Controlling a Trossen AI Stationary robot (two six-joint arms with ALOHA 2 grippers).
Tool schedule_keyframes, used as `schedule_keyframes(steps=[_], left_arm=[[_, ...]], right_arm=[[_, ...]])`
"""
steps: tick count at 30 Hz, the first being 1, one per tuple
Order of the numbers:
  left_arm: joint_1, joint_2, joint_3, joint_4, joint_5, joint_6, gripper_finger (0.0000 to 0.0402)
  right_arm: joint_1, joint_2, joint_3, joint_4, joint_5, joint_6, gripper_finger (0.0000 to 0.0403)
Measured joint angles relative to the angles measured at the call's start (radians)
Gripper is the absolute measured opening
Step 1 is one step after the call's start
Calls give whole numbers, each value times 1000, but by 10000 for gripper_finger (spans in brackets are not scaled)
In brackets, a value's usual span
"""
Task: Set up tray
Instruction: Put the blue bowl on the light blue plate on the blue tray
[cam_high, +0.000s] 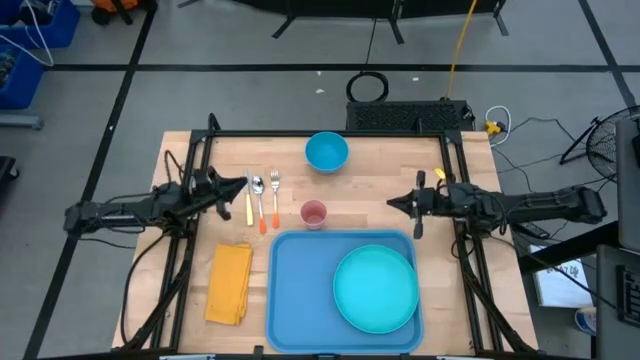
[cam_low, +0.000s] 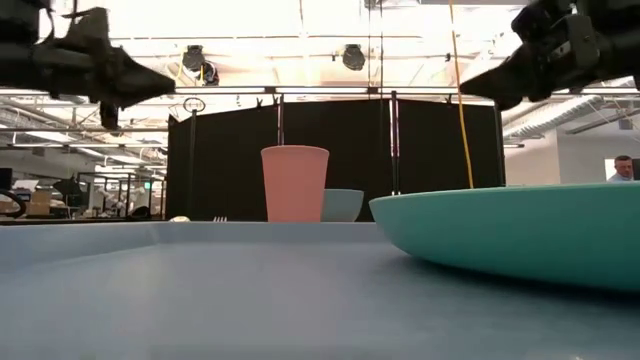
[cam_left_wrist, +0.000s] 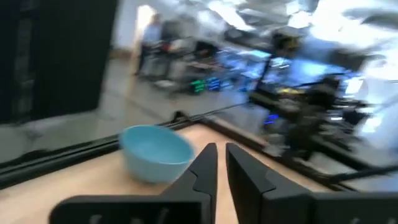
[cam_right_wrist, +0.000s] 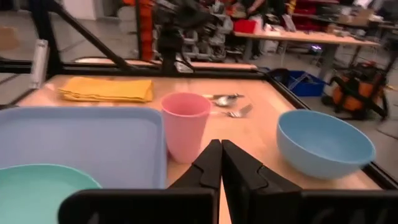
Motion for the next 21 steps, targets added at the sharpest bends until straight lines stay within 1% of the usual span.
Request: schedule_keyframes(steps=[2,4,7,9,11,14,16,18,19,21], left_arm=[[27,132,73,0,1,0,11],[56,288,169,-4,12,14,5],[102,564,364,-43,33,47,6],[134,762,533,-108,78,87,3],[162,954,713,-208,106,140,4],[197,1201,997,-382,111,198,18],[214,1345,1186,-550,162,236,31],[222,1480,1364,-721,251,291,53],[221,1540,1442,-807,277,312,69],[218,1652,1591,-936,286,342,107]], right_arm=[[-20,-5,0,7,-29,-17,1],[-40,-6,0,15,-52,-21,1],[-63,-6,0,23,-92,-43,0],[-74,-6,0,25,-107,-66,0],[-81,-6,0,24,-107,-72,0],[-82,-6,0,24,-107,-81,0],[-81,-6,0,24,-108,-89,0],[-81,-6,0,24,-107,-95,0],[-81,-6,0,24,-107,-98,0],[-81,-6,0,24,-107,-112,0]])
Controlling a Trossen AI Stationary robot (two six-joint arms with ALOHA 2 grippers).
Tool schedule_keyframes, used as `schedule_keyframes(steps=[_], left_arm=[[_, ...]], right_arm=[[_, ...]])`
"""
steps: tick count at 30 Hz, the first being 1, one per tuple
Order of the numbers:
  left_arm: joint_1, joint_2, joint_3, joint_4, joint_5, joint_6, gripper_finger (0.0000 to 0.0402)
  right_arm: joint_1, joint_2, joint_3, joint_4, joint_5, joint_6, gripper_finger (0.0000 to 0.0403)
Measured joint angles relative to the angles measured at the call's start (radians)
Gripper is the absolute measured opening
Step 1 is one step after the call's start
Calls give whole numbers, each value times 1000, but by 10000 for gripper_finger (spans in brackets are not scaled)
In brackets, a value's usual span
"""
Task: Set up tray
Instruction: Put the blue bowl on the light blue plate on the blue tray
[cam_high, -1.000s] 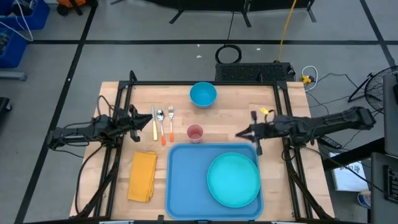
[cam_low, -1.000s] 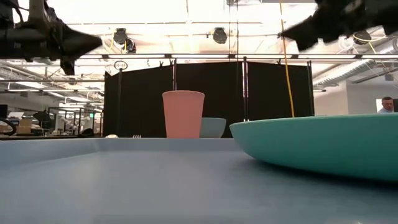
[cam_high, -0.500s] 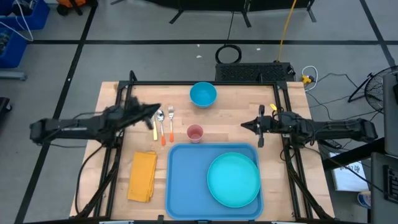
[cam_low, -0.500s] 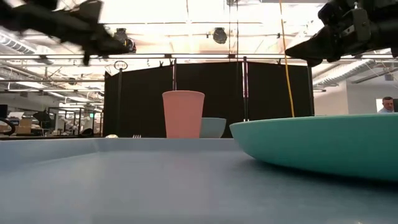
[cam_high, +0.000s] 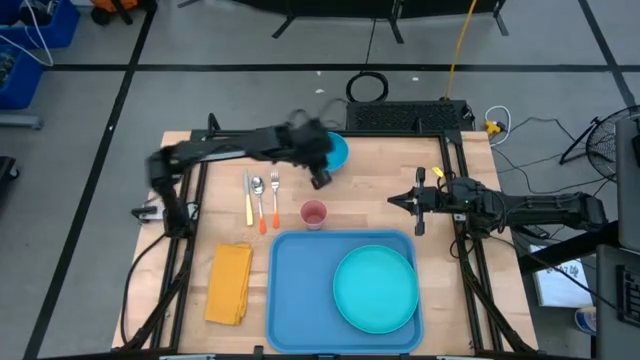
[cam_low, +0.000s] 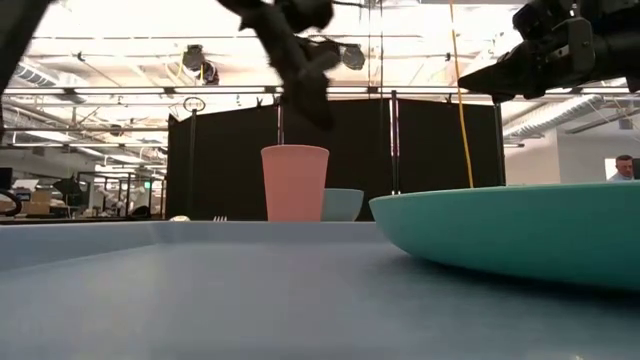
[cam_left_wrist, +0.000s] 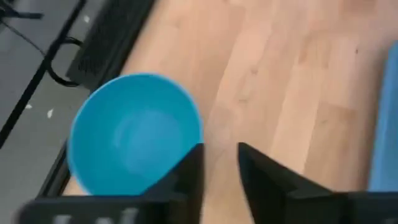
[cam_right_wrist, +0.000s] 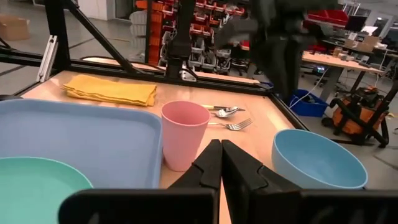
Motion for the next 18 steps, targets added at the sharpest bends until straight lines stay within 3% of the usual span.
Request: schedule_keyframes(steps=[4,10,14,18], left_arm=[[-1,173,203,-156,-46,59,202],[22,290,317,-142,-60,84,331],[52,315,319,-139,-58,67,372],[71,322,309,-127,-31,80,380]], right_arm=[[0,0,0,0,1,-7,0],[0,0,0,-4,0,-11,0],[0,1,0,-12,0,-11,0],[0,2,0,-13,1,-11,0]])
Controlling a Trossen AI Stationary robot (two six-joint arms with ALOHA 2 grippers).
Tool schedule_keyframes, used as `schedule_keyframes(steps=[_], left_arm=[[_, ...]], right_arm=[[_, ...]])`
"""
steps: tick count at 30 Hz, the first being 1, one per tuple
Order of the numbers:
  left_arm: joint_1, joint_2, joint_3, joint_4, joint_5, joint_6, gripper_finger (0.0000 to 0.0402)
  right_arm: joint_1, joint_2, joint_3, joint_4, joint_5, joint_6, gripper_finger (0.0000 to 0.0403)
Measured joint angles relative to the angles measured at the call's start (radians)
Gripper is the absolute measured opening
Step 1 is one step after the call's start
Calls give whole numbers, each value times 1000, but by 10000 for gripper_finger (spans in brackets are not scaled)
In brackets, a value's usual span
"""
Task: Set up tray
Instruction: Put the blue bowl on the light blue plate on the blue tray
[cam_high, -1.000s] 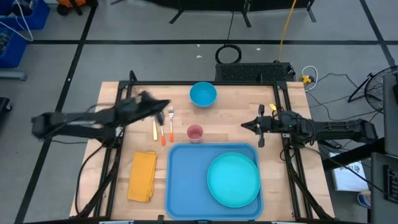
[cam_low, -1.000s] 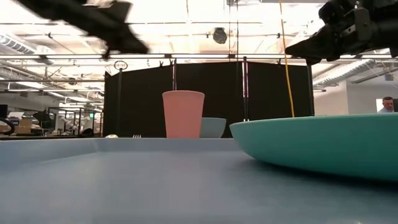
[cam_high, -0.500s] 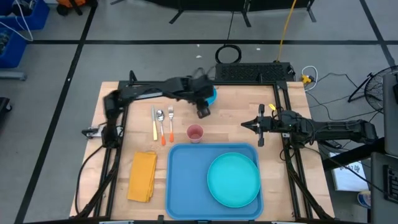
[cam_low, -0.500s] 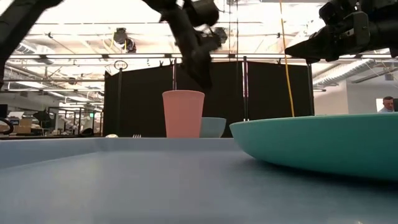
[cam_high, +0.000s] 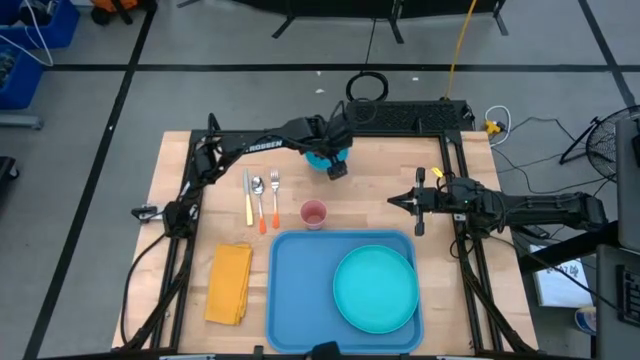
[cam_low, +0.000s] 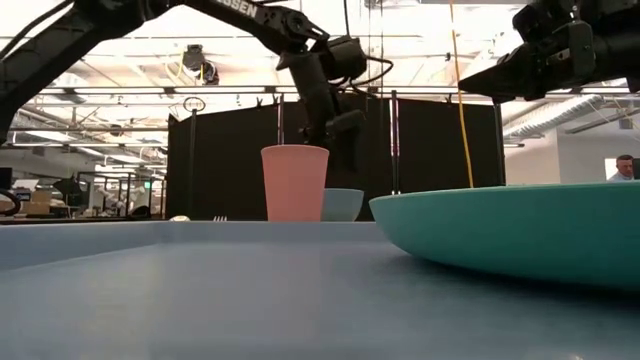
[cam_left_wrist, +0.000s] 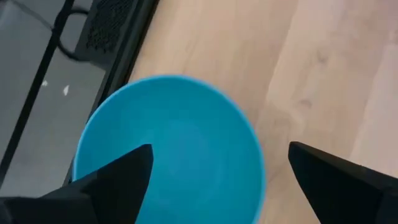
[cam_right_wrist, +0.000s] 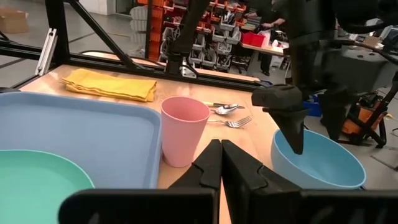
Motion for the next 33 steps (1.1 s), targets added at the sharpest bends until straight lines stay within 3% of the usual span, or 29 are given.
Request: schedule_keyframes(steps=[10,20,23,26,33], left_arm=[[17,67,-2,55,47,27,381],[27,136,-3,60,-9,-12,364],[26,136,-3,63,-5,-15,321],[23,132,-3,60,-9,-33,252],[23,129,-3,74,0,-48,33]], right_arm=[[0,13,0,-6,2,0,0],[0,27,0,-3,2,-4,0],[0,27,0,-2,2,-10,0],[0,28,0,-1,2,-18,0],[0,28,0,5,2,-19,0]])
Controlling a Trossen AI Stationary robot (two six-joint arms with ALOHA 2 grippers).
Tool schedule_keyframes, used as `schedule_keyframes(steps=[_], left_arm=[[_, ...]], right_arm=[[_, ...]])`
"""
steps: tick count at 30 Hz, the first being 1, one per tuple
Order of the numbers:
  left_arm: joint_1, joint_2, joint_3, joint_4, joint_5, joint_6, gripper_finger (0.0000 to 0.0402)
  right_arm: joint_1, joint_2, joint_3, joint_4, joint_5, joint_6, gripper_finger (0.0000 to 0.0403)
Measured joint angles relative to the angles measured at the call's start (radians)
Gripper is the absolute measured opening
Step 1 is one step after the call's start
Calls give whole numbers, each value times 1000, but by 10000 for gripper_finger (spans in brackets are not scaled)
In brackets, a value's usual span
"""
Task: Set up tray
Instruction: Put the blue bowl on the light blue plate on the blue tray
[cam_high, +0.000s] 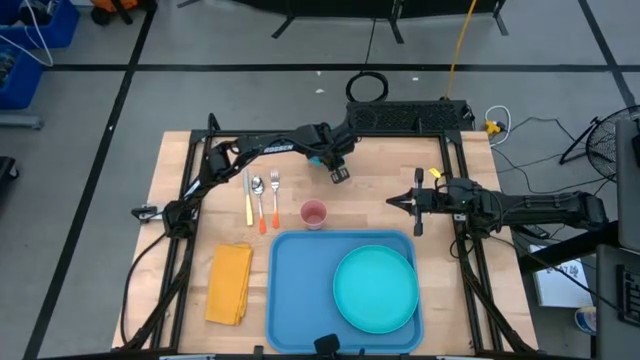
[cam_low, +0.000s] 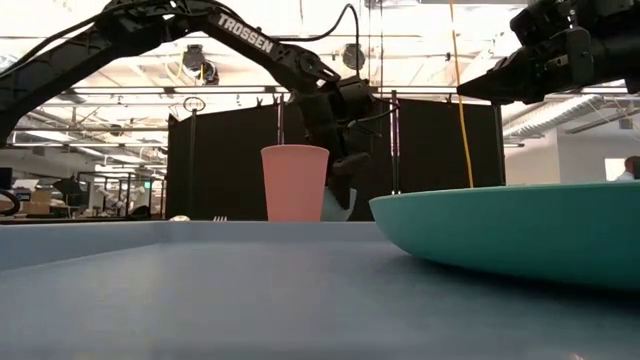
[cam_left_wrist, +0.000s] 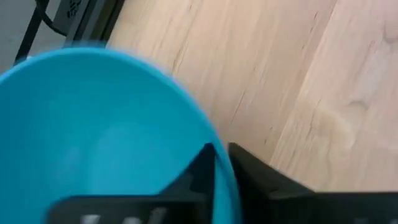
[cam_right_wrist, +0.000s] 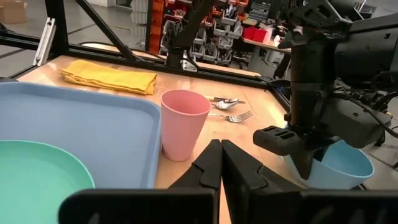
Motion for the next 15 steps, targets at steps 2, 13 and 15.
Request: schedule_keyframes(steps=[2,13,15], left_arm=[[-3,0,2,17,10,14,16],[-176,-5,192,-223,-134,222,7],[-242,-5,236,-269,-129,252,7]], right_arm=[[0,0,0,4,0,0,0],[0,-1,0,7,0,-45,0],[0,-4,0,1,0,-53,0]])
